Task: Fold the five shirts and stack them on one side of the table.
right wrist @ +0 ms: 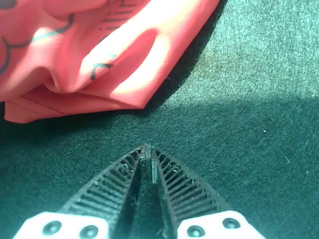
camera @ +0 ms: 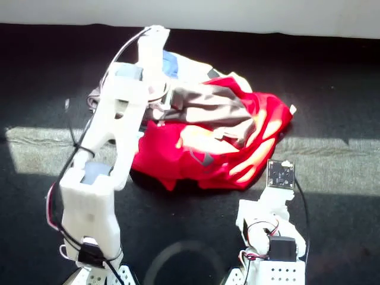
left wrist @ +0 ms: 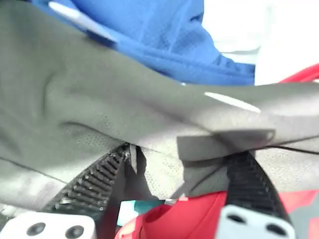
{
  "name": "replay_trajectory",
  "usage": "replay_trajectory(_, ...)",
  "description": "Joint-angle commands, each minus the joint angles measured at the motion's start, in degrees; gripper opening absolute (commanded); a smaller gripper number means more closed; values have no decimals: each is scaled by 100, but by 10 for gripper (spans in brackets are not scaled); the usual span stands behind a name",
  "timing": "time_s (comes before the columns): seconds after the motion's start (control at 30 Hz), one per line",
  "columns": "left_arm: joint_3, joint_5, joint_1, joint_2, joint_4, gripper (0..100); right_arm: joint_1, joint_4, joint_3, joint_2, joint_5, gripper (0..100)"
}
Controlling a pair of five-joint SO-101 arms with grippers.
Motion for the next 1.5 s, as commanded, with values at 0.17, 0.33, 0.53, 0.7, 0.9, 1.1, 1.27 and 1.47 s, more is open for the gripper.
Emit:
replay_trajectory(0.17, -1763, 18, -664, 1473, 527, 29, -13, -13, 752, -57, 35, 7)
replay_trajectory(0.33, -2712, 0, -1473, 1481, 1327, 11, -13, -13, 752, -57, 35, 7)
replay_trajectory(0.53, -4532, -545, -2888, 1490, 2462, 11, -13, -13, 752, -57, 35, 7)
replay_trajectory(0.7, -6044, -1011, -4312, 1499, 2927, 11, -13, -13, 752, -57, 35, 7)
replay_trajectory(0.9, -6800, -1407, -6018, 1481, 2787, 10, -13, -13, 752, -57, 35, 7)
replay_trajectory(1.1, -6791, -1407, -7160, 1516, 2189, 11, -13, -13, 752, -57, 35, 7)
replay_trajectory(1.27, -6747, -1407, -7204, 1534, 2303, 16, -13, -13, 752, -57, 35, 7)
replay_trajectory(1.47, -6791, -1371, -6870, 1385, 2910, 232, -13, -13, 752, -57, 35, 7)
